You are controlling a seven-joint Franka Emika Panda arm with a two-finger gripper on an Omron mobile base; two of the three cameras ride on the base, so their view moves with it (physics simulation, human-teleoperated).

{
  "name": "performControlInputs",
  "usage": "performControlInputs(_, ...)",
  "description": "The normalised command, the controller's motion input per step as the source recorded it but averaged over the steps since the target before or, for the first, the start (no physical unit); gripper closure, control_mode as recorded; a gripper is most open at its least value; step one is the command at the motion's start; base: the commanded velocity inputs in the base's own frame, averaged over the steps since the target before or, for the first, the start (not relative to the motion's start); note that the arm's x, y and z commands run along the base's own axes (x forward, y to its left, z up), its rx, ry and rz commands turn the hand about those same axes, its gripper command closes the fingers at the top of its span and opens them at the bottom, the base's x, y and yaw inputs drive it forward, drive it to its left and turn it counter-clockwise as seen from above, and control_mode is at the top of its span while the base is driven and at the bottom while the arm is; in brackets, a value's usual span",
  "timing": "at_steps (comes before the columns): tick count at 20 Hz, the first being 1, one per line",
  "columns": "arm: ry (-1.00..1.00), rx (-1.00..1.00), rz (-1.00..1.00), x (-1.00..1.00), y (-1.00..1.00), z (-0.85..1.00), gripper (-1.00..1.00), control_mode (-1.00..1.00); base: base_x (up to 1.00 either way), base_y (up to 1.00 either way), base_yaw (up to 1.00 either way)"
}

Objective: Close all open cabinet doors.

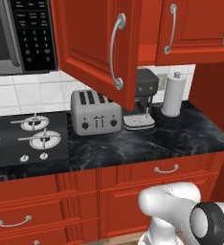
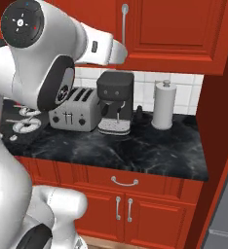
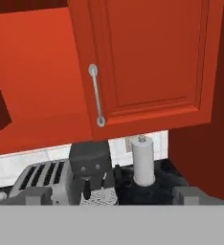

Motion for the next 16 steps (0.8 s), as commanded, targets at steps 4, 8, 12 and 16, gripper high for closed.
performControlInputs(4,-0.44,-0.11,0.02,-0.36,0.5,-0.7,-1.0,-1.0,0.0,0.0,0.0)
performControlInputs(8,-0.21,0.0,0.0,0.0,0.39,-0.04,-1.0,-1.0,0.0,0.0,0.0)
performControlInputs(12,-0.05,0.0,0.0,-0.1,0.34,0.18,-1.0,-1.0,0.0,0.0,0.0)
performControlInputs(16,0.01,0.0,0.0,-0.26,0.27,0.2,-1.0,-1.0,0.0,0.0,0.0)
